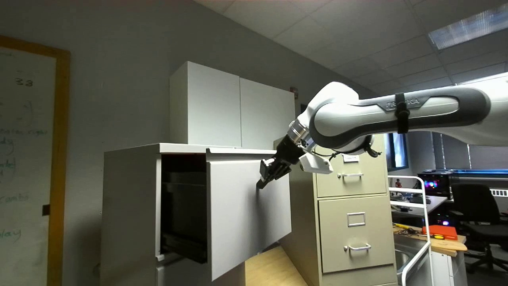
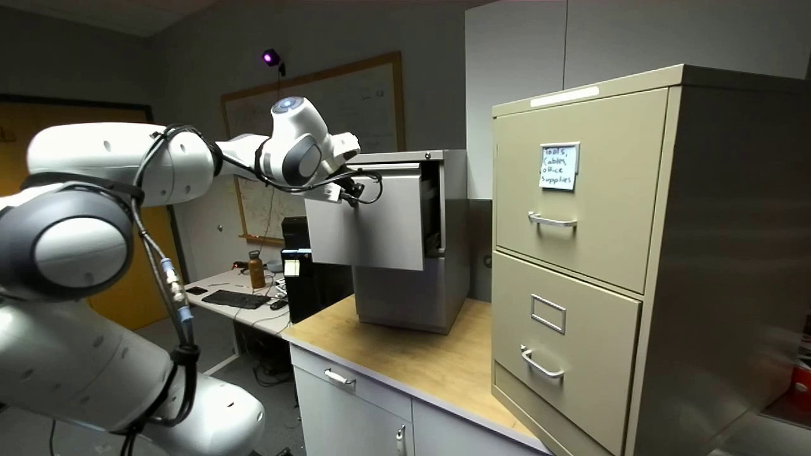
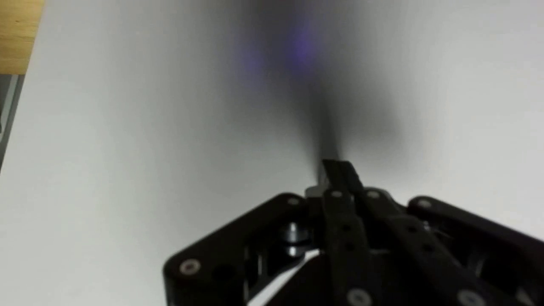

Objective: Close the upper drawer

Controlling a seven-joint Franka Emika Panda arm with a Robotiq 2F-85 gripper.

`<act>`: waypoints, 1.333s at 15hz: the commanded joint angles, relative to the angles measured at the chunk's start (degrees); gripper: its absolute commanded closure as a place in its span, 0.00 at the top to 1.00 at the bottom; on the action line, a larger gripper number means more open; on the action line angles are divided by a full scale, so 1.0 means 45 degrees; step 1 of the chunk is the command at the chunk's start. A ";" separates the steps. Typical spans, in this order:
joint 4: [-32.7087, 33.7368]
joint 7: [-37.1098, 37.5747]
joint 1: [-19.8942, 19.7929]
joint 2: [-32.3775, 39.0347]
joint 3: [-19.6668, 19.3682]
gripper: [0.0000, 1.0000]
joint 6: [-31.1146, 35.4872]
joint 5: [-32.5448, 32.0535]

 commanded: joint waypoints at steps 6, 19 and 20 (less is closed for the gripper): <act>0.3522 0.1361 -0.0015 0.3628 0.1128 0.00 -0.1039 0.0250; 1.0686 0.2571 0.0167 0.8178 0.2490 0.00 -0.2949 -0.2529; 1.1218 0.2641 0.0254 0.8600 0.2519 0.00 -0.3064 -0.2856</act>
